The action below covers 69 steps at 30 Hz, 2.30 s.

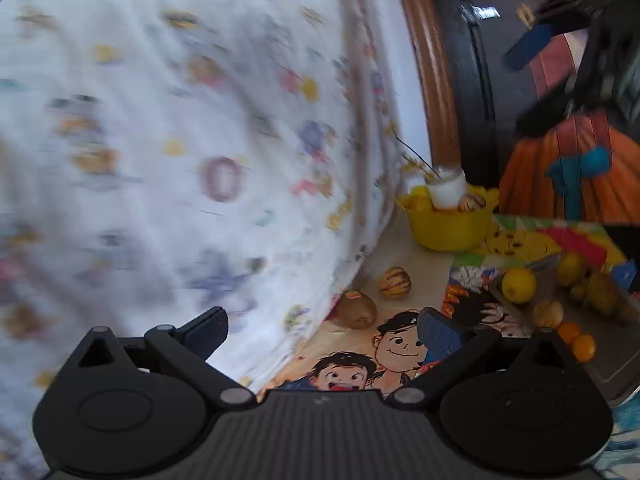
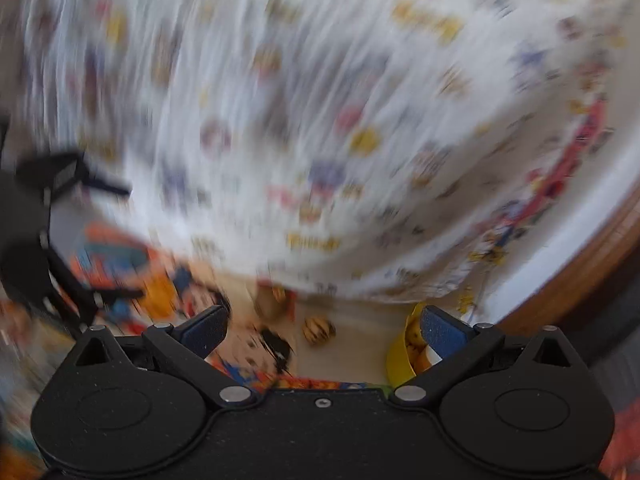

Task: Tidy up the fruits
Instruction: 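Swing both grippers toward the kiwi and striped pepino beside the cloth, then grasp the brown kiwi with the left gripper while the right gripper grasps the striped pepino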

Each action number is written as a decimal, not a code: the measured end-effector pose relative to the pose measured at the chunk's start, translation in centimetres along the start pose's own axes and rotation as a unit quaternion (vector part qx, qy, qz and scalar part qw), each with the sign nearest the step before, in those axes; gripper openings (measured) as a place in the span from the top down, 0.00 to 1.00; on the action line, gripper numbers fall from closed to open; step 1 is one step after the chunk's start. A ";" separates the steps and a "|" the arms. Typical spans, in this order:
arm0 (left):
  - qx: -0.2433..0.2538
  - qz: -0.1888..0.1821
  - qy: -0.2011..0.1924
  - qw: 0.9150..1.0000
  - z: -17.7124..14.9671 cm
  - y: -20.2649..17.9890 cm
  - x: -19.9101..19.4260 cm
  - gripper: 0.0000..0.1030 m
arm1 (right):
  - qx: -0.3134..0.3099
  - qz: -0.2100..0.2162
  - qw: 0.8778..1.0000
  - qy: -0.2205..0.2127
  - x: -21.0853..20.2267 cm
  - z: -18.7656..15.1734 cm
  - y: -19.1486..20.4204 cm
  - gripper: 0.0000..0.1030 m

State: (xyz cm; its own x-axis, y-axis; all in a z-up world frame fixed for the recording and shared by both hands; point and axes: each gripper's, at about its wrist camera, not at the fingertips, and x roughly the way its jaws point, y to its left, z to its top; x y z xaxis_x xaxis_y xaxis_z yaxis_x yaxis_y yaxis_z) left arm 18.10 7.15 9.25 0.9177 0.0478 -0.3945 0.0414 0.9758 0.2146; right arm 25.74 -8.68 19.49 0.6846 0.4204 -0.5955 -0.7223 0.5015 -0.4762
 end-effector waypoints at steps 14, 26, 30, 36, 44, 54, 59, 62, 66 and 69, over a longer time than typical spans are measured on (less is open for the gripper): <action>0.048 -0.071 0.026 0.996 -2.7 -1.7 15.4 0.01 | -0.120 0.078 0.990 0.009 18.0 -7.3 -2.2 0.05; -0.070 -0.077 0.076 0.992 -4.0 -0.3 20.5 0.08 | -0.086 0.086 0.993 0.006 25.2 -9.7 -2.4 0.19; -0.081 -0.069 0.074 0.992 -3.8 -0.4 21.1 0.12 | -0.077 0.086 0.993 0.011 26.6 -10.0 -2.6 0.23; -0.104 -0.057 0.073 0.990 -3.7 -1.0 22.2 0.17 | -0.063 0.102 0.993 0.000 27.6 -10.2 -3.1 0.25; -0.139 -0.057 0.089 0.985 -3.7 -0.6 23.6 0.32 | -0.048 0.113 0.992 -0.005 28.5 -10.2 -3.2 0.35; -0.159 -0.052 0.101 0.981 -3.4 -0.9 24.7 0.36 | -0.052 0.127 0.990 -0.001 29.5 -10.0 -2.8 0.47; -0.175 -0.039 0.105 0.978 -3.5 -0.8 25.2 0.43 | -0.052 0.130 0.990 0.003 30.1 -10.0 -2.7 0.46; -0.172 -0.035 0.105 0.979 -3.5 -0.9 25.2 0.44 | -0.051 0.128 0.990 0.005 30.3 -9.9 -2.7 0.46; -0.169 -0.032 0.107 0.979 -3.4 -1.1 25.2 0.44 | -0.049 0.131 0.990 0.005 30.6 -9.8 -2.9 0.47; -0.172 -0.031 0.106 0.979 -3.4 -1.1 25.3 0.45 | -0.050 0.131 0.990 0.004 30.7 -9.8 -2.8 0.47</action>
State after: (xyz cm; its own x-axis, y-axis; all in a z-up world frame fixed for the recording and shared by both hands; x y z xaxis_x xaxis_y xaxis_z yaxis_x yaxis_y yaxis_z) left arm 39.93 8.03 -3.96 0.8129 -0.0070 -0.5823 -0.0735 0.9907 -0.1144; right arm 47.82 -4.61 -3.77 0.4727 0.5195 -0.7119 -0.8810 0.2983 -0.3673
